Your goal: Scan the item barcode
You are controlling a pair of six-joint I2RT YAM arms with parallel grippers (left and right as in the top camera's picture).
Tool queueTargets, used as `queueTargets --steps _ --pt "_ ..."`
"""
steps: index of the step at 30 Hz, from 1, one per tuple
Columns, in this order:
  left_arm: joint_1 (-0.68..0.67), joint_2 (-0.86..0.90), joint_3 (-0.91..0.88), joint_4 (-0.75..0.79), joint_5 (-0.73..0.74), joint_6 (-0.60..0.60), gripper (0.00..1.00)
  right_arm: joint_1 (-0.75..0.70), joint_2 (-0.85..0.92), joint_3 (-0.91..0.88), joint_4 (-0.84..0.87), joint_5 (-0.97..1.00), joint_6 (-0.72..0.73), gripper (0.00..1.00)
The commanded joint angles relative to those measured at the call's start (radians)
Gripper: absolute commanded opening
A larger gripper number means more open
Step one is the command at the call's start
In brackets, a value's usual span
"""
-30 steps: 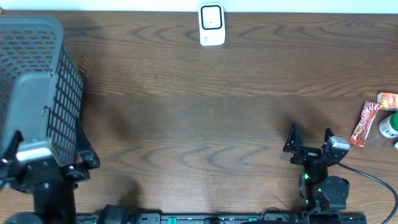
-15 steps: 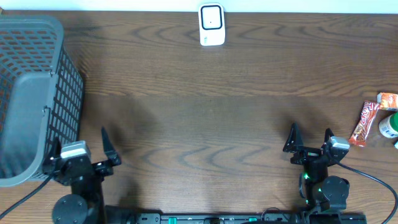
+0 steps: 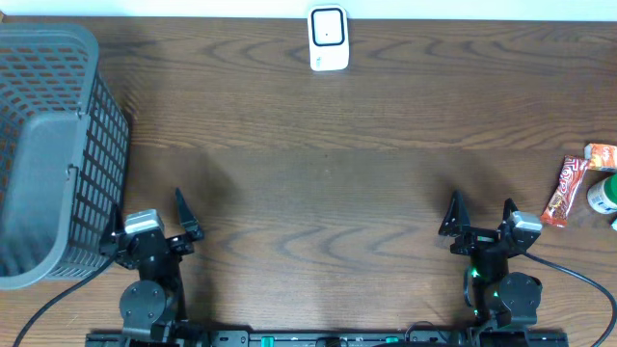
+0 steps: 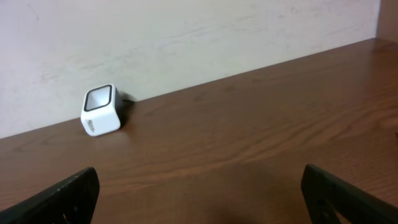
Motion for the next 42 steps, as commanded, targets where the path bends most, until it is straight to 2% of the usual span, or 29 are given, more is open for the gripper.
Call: queueTargets --steps 1,6,11,25,27,30,32,42 --pt "0.018 -0.009 -0.045 0.015 0.0 0.017 0.98 0.005 -0.006 -0.001 -0.004 -0.005 -0.008 0.99" --pt "0.035 -0.009 -0.105 0.054 -0.005 0.032 0.98 0.005 -0.006 -0.001 -0.004 -0.005 -0.008 0.99" --pt "0.036 -0.009 -0.137 0.063 -0.007 0.122 0.98 0.005 -0.006 -0.001 -0.004 -0.005 -0.008 0.99" --pt "0.069 -0.009 -0.164 0.055 0.007 0.132 0.98 0.005 -0.006 -0.001 -0.004 -0.005 -0.008 0.99" --pt "0.069 -0.009 -0.164 0.053 0.023 0.1 0.98 0.005 -0.006 -0.001 -0.004 -0.005 -0.008 0.99" --pt "0.069 -0.009 -0.164 0.053 0.023 -0.047 0.98 0.005 -0.006 -0.001 -0.004 -0.005 -0.008 0.99" --pt "0.069 -0.009 -0.164 0.052 0.034 -0.097 0.98 0.005 -0.006 -0.001 -0.004 -0.005 -0.008 0.99" --pt "0.069 -0.009 -0.164 0.048 0.095 -0.106 0.98 0.005 -0.006 -0.001 -0.004 -0.005 -0.008 0.99"
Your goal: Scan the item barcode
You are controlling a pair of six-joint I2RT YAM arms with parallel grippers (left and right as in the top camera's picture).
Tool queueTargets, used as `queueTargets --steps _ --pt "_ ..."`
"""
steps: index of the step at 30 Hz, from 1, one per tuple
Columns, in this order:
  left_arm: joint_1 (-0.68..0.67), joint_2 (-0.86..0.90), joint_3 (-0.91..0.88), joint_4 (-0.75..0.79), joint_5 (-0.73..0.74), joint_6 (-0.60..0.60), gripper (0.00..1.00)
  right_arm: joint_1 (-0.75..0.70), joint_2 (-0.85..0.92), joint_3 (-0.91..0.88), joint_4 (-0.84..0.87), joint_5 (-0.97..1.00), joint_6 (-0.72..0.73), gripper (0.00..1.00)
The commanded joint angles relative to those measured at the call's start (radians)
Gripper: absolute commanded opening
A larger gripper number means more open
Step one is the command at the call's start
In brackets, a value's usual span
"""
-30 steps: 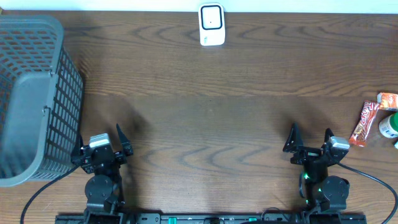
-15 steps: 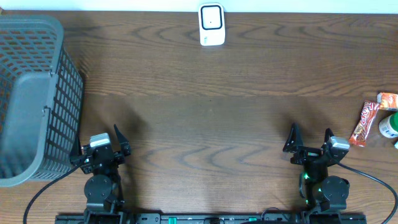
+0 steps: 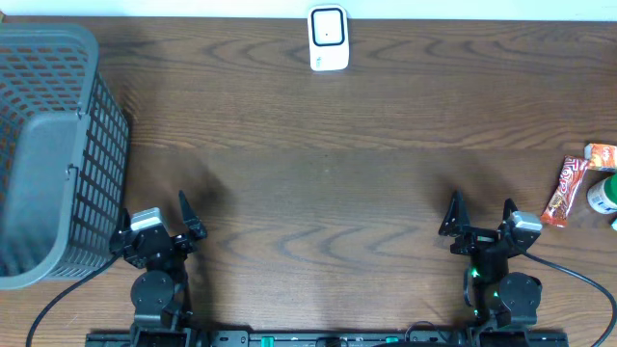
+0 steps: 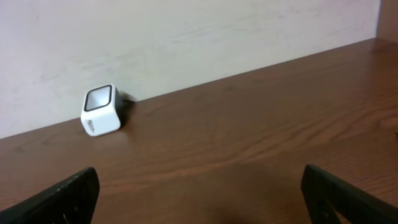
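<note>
The white barcode scanner (image 3: 328, 39) stands at the table's far edge; the right wrist view shows the scanner (image 4: 101, 111) against the wall. At the right edge lie a red snack bar (image 3: 564, 190), an orange packet (image 3: 602, 154) and a green-and-white bottle (image 3: 603, 196). My right gripper (image 3: 480, 210) rests near the front edge, left of those items, open and holding nothing. In the right wrist view only bare wood lies between the gripper's (image 4: 202, 199) dark fingertips (image 4: 65, 196). My left gripper (image 3: 152, 212) sits open at the front left, beside the basket.
A large grey mesh basket (image 3: 58, 154) fills the left side of the brown wooden table (image 3: 318, 173). A pale wall (image 4: 186, 31) runs behind the scanner. Cables trail from both arm bases at the front edge.
The left arm has shifted slightly to the right and toward the front edge, its gripper still open. The right arm, scanner and items have not moved.
</note>
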Motion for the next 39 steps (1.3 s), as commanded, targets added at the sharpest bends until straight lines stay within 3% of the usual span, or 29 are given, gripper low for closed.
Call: queueTargets --steps 1,22,39 --pt "0.006 -0.009 -0.03 -0.022 0.056 -0.033 0.98 0.005 -0.006 -0.001 -0.004 -0.005 -0.008 0.99" --pt "0.025 -0.009 -0.03 -0.036 0.205 0.038 0.98 0.005 -0.006 -0.001 -0.004 -0.005 -0.008 0.99" --pt "0.025 -0.006 -0.03 -0.035 0.206 0.038 0.98 0.005 -0.006 -0.001 -0.004 -0.005 -0.008 0.99"
